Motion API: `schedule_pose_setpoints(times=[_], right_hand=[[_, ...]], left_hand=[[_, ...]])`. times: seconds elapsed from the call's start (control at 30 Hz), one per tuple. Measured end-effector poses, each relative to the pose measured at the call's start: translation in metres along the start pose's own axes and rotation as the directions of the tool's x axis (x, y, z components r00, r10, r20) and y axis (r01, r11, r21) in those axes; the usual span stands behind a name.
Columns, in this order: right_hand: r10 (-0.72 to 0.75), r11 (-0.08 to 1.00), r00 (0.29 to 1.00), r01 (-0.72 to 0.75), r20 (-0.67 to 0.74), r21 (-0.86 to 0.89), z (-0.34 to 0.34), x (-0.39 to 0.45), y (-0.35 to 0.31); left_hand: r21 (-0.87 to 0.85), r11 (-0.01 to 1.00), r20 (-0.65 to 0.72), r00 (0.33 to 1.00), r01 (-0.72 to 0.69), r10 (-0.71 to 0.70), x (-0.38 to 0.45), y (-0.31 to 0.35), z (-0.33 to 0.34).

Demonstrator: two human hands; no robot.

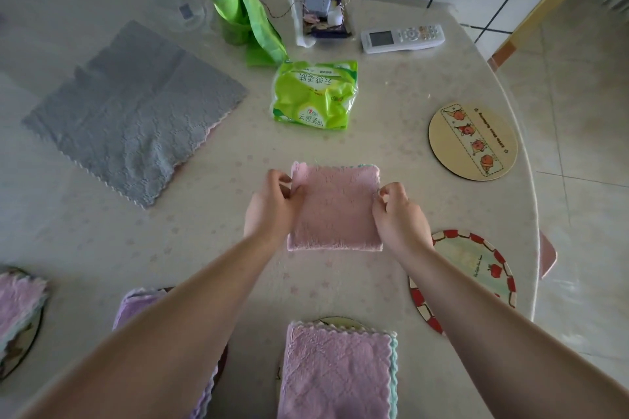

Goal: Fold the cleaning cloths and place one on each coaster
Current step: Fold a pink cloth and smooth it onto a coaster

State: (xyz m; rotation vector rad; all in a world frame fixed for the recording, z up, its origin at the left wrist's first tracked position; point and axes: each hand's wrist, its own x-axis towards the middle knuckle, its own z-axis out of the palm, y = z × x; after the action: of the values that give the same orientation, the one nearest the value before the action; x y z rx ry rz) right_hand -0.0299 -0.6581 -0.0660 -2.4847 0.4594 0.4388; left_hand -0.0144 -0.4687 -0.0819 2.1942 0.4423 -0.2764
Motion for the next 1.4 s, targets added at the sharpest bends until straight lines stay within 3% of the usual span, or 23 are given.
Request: schedule_pose_setpoints(times=[0.07,0.13,0.2,0.27,0.37,0.5,0.57,0.7,0.87,0.97,1.03,1.1,1.2,1.23,1.3,1.4], right_hand=[[0.007,0.999,1.000,-0.007,0.000,0.040,0.001,0.002,0.002],[0.010,0.992,1.000,-0.009,-0.009,0.123,0.002,-0.001,0.005],[0.005,0.973,0.998,0.009,-0.060,0.232,0.004,-0.006,0.007],[-0.047,0.959,0.986,0.090,-0.161,0.268,0.008,-0.014,0.007],[-0.271,0.954,0.936,0.293,-0.225,0.070,0.019,-0.020,0.004],[-0.388,0.906,0.922,0.384,0.012,-0.177,0.032,-0.014,-0.001],[-0.409,0.857,0.909,0.414,0.083,-0.306,0.037,-0.007,0.003],[-0.407,0.789,0.908,0.403,0.097,-0.463,0.035,0.006,0.015],[-0.365,0.765,0.921,0.378,0.132,-0.521,0.023,0.007,0.022],[-0.337,0.769,0.932,0.354,0.132,-0.533,0.011,0.003,0.032],[-0.368,0.804,0.927,0.358,0.075,-0.475,0.005,-0.004,0.035],[-0.371,0.890,0.929,0.357,0.006,-0.283,0.000,-0.014,0.033],[-0.199,0.976,0.980,0.197,0.014,0.094,-0.001,-0.023,0.021],[-0.131,0.971,0.991,0.123,0.027,0.203,-0.001,-0.021,0.017],[0.001,0.927,0.997,-0.032,0.083,0.374,-0.001,-0.017,0.008],[0.160,0.734,0.938,-0.322,0.308,0.599,0.004,-0.015,0.003]], left_hand=[[-0.115,0.986,-0.131,0.986,-0.119,0.104,-0.004,-0.004,0.001],[0.029,0.918,-0.231,0.891,-0.395,0.390,-0.010,-0.011,0.002],[0.171,0.800,-0.148,0.788,-0.575,0.598,-0.017,-0.015,0.004],[0.223,0.713,-0.005,0.730,-0.665,0.683,-0.023,-0.017,0.010],[0.297,0.666,0.124,0.719,-0.684,0.684,-0.022,-0.021,0.022],[0.429,0.720,0.239,0.837,-0.545,0.492,-0.017,-0.018,0.025],[0.506,0.710,0.276,0.872,-0.490,0.405,-0.014,-0.021,0.026],[0.610,0.642,0.299,0.885,-0.464,0.356,-0.009,-0.025,0.027],[0.583,0.647,0.312,0.870,-0.492,0.381,-0.010,-0.027,0.018],[0.524,0.700,0.216,0.870,-0.486,0.443,-0.017,-0.037,0.005],[0.487,0.722,0.103,0.853,-0.491,0.511,-0.024,-0.041,-0.005],[0.386,0.790,0.052,0.866,-0.476,0.497,-0.031,-0.041,-0.011],[0.087,0.965,0.084,0.967,-0.248,0.240,-0.034,-0.028,-0.010],[-0.039,0.993,0.089,0.990,-0.111,0.114,-0.030,-0.024,-0.008],[-0.274,0.948,0.139,0.982,0.162,-0.128,-0.023,-0.016,-0.009],[-0.330,0.899,0.275,0.940,0.288,-0.200,-0.023,-0.008,-0.015]])
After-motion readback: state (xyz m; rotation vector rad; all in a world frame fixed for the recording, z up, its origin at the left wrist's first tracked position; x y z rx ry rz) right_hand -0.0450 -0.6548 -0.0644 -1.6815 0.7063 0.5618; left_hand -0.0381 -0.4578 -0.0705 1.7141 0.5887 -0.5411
